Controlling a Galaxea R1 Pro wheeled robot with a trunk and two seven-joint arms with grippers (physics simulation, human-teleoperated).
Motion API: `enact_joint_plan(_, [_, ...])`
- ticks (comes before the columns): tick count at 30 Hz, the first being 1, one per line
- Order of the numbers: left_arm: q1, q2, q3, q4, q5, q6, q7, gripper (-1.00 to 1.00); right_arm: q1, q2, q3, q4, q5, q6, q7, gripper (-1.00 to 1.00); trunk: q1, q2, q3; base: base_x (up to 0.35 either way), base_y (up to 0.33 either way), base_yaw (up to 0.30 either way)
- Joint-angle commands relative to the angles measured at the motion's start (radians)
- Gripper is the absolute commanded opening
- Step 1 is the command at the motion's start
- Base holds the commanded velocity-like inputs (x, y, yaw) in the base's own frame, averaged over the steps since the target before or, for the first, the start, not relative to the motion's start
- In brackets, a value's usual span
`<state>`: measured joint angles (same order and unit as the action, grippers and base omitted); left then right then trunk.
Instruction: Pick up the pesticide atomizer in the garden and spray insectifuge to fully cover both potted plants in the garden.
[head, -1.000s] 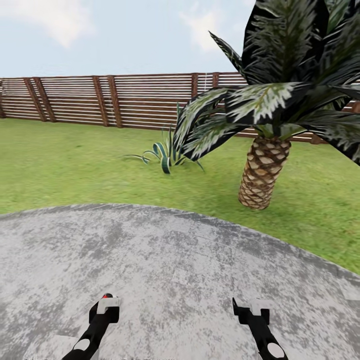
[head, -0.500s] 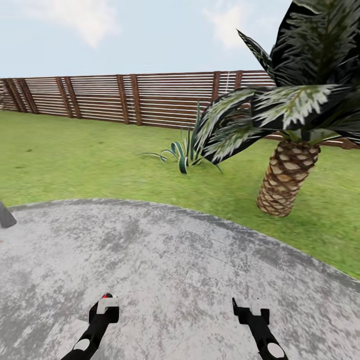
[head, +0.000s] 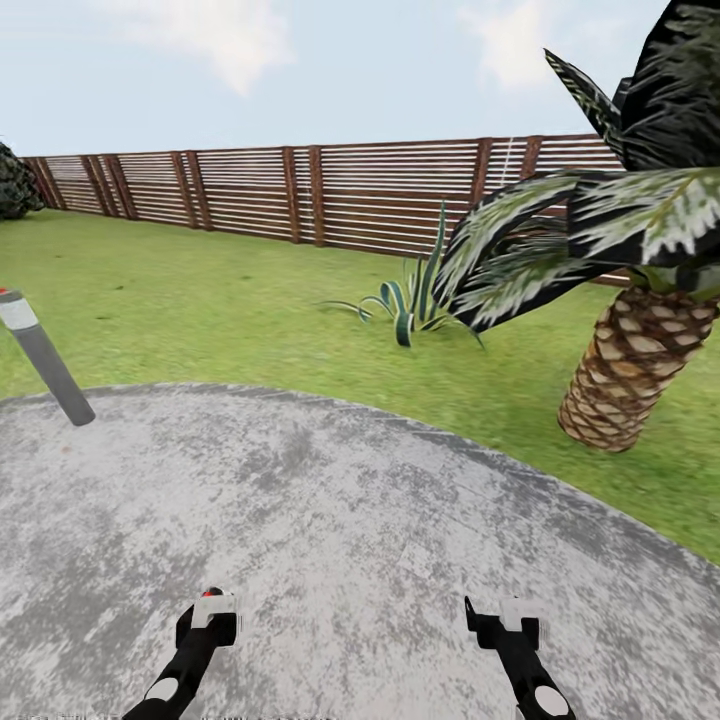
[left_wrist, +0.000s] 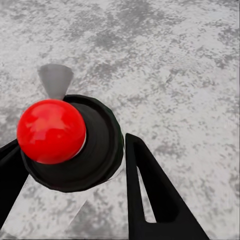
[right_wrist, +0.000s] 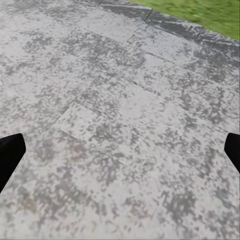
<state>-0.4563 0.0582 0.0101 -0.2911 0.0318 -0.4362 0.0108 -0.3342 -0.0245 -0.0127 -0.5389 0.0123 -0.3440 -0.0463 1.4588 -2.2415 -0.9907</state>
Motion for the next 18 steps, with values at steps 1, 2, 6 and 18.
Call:
enact_joint_plan(1, [-0.001,0.002,0.004,0.001,0.015,-0.002,0.0,-1.0,0.0,0.0,0.0,0.0,0.001,-0.003,-0.003,1.0,0.0,0.0,-0.001,0.0,0.0,0.264])
enact_joint_plan(2, [0.003,0.005,0.008,0.001,0.035,-0.002,0.0,-1.0,0.0,0.0,0.0,0.0,0.001,-0.003,-0.003,1.0,0.0,0.0,-0.002,0.0,0.0,0.264])
enact_joint_plan(6, [0.037,0.013,0.012,-0.01,0.073,-0.002,-0.001,-1.0,0.0,0.0,0.0,0.0,0.001,-0.003,-0.003,1.0,0.0,0.0,-0.004,0.0,0.0,0.264])
enact_joint_plan(18, [0.048,0.013,0.012,-0.015,0.078,0.0,-0.002,-1.0,0.0,0.0,0.0,0.003,0.003,-0.003,-0.003,1.0,0.0,0.0,-0.006,0.0,0.0,0.27])
